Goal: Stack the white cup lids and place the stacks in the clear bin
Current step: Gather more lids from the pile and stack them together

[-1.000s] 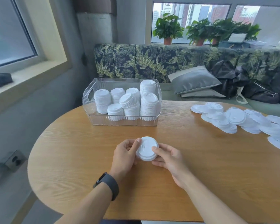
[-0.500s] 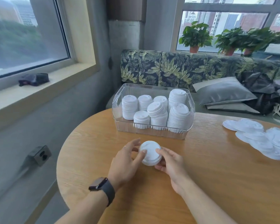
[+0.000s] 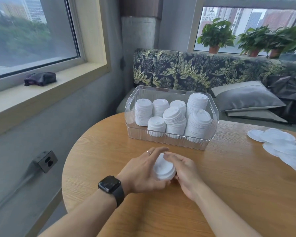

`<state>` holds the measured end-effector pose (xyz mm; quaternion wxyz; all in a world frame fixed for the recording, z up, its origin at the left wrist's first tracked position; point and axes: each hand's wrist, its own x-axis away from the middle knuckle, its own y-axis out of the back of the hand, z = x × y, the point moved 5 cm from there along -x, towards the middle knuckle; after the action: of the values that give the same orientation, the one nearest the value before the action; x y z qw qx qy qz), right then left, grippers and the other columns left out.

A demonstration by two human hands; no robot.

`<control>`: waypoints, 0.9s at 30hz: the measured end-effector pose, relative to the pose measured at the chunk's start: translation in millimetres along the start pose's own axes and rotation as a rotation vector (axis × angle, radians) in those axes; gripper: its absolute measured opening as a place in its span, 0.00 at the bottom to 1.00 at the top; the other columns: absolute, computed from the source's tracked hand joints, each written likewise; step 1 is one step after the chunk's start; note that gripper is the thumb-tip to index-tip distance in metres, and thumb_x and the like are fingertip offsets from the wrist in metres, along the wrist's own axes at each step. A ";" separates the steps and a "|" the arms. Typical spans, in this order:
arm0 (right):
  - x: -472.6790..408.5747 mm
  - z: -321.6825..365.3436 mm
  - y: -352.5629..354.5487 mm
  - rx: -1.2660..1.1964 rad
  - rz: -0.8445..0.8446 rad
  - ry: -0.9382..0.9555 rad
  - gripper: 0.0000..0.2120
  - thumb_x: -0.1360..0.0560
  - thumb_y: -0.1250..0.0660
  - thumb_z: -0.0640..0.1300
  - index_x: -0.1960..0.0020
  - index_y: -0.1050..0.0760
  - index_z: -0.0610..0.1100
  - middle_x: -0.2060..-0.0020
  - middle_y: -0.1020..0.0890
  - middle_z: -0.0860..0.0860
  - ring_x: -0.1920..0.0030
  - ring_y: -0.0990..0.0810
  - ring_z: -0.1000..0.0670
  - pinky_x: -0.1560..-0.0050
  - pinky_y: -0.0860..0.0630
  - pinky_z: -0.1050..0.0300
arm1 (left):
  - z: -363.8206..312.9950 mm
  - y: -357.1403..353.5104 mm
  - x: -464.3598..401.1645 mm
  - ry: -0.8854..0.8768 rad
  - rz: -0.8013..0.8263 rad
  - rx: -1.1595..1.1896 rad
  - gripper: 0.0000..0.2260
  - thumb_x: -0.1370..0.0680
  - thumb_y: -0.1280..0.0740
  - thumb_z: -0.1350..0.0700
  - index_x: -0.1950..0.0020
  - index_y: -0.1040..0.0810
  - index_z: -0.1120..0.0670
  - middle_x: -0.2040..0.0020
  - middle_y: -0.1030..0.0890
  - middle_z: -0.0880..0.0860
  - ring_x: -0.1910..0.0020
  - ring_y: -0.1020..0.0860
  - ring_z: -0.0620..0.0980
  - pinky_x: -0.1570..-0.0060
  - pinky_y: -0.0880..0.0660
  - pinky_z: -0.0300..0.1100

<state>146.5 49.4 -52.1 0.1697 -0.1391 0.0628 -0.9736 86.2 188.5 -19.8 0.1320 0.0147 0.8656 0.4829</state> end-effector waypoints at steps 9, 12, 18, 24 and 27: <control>-9.0 -0.8 -8.5 -0.161 0.125 -0.010 0.25 0.29 0.22 0.46 0.36 0.21 0.38 0.54 0.14 0.44 0.59 0.17 0.51 0.62 0.24 0.60 | 16.2 7.6 -12.5 0.115 -0.177 -0.053 0.38 0.29 0.27 0.31 0.25 0.39 0.40 0.29 0.30 0.40 0.35 0.27 0.43 0.43 0.22 0.49; -11.5 -1.8 -8.5 -0.190 0.103 -0.023 0.18 0.26 0.25 0.42 0.37 0.19 0.38 0.54 0.14 0.44 0.59 0.17 0.50 0.64 0.23 0.59 | 21.5 5.2 -11.3 0.111 -0.152 -0.030 0.40 0.30 0.27 0.29 0.23 0.40 0.39 0.28 0.32 0.39 0.33 0.28 0.41 0.42 0.22 0.47; -21.1 -0.9 -4.1 -0.146 0.043 0.010 0.13 0.25 0.25 0.45 0.45 0.15 0.38 0.56 0.16 0.40 0.57 0.20 0.42 0.60 0.23 0.52 | 26.7 8.1 -11.9 0.090 -0.081 -0.027 0.40 0.28 0.27 0.32 0.22 0.40 0.40 0.30 0.33 0.38 0.35 0.26 0.42 0.42 0.22 0.49; -24.7 3.1 -5.1 -0.169 -0.007 0.080 0.21 0.28 0.24 0.57 0.42 0.17 0.43 0.59 0.16 0.47 0.60 0.21 0.47 0.56 0.23 0.51 | 31.3 11.6 -19.2 0.118 -0.147 0.019 0.39 0.30 0.25 0.33 0.24 0.37 0.42 0.30 0.29 0.40 0.36 0.27 0.42 0.39 0.23 0.49; -25.7 5.1 -3.1 -0.237 -0.024 0.064 0.17 0.19 0.33 0.55 0.40 0.20 0.42 0.53 0.13 0.44 0.60 0.16 0.48 0.52 0.20 0.52 | 36.3 19.4 -26.0 0.161 -0.238 0.070 0.38 0.32 0.25 0.33 0.27 0.36 0.41 0.32 0.27 0.41 0.38 0.25 0.44 0.40 0.23 0.51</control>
<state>170.2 60.9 -53.1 0.1380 -0.1279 0.1813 -0.9653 118.2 225.0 -16.1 0.1178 -0.1224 0.8853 0.4329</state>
